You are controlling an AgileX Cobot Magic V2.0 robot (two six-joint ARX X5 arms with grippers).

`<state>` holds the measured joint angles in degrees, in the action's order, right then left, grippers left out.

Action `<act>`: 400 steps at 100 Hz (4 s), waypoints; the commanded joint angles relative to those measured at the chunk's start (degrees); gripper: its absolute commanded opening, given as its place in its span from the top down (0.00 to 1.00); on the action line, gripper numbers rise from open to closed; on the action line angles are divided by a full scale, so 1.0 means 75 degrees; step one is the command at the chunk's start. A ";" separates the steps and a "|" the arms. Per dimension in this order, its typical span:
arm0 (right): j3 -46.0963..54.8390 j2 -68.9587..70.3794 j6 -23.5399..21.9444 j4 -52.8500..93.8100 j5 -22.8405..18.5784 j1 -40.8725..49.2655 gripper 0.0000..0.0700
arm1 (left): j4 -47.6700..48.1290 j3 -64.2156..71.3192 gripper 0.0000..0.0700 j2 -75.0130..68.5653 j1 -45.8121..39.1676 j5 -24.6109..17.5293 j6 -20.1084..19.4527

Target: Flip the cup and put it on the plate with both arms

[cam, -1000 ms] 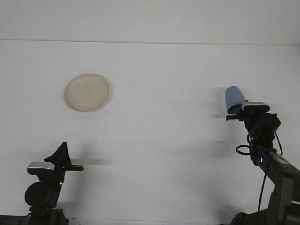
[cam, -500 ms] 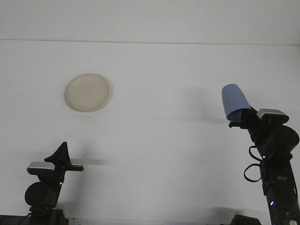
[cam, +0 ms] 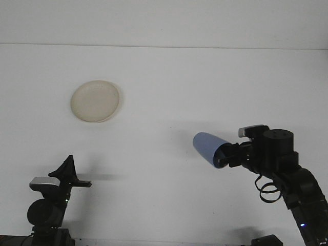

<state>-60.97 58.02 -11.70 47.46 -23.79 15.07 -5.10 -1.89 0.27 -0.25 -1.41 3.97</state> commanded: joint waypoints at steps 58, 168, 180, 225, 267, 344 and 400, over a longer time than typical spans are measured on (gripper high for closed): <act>-0.2804 0.4060 0.1026 0.2809 0.2897 0.3745 1.00 | -0.0073 0.0146 0.98 -0.0012 -0.0015 0.0023 -0.0035; -0.3296 0.5922 0.1425 0.3005 0.3346 0.4299 0.81 | -0.0073 0.0146 0.98 -0.0012 -0.0015 0.0023 -0.0035; -0.3407 0.5913 0.1428 0.3098 0.3343 0.4275 0.50 | -0.0073 0.0146 0.98 -0.0012 -0.0015 0.0023 -0.0035; -0.4943 0.4876 0.1580 0.3025 0.3142 0.4162 0.49 | -0.0140 0.0134 0.99 -0.0012 -0.0015 0.0023 0.0271; -0.2620 0.1384 0.1778 -0.0466 0.2818 0.3206 0.49 | 0.0306 -0.0493 0.98 0.0038 -0.0012 -0.0527 0.2229; 0.3599 -0.5237 0.1964 -0.2687 0.3188 0.1014 0.49 | 0.3258 -0.5683 0.62 0.5534 0.0274 -0.3395 0.0953; 0.3687 -0.5630 0.1964 -0.2532 0.3378 0.0979 0.49 | 0.6583 -0.9640 0.22 0.8714 0.2853 -0.3386 -0.0017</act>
<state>-33.15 15.62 2.79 29.12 1.52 22.33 43.86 -71.72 63.26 18.94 -26.55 5.19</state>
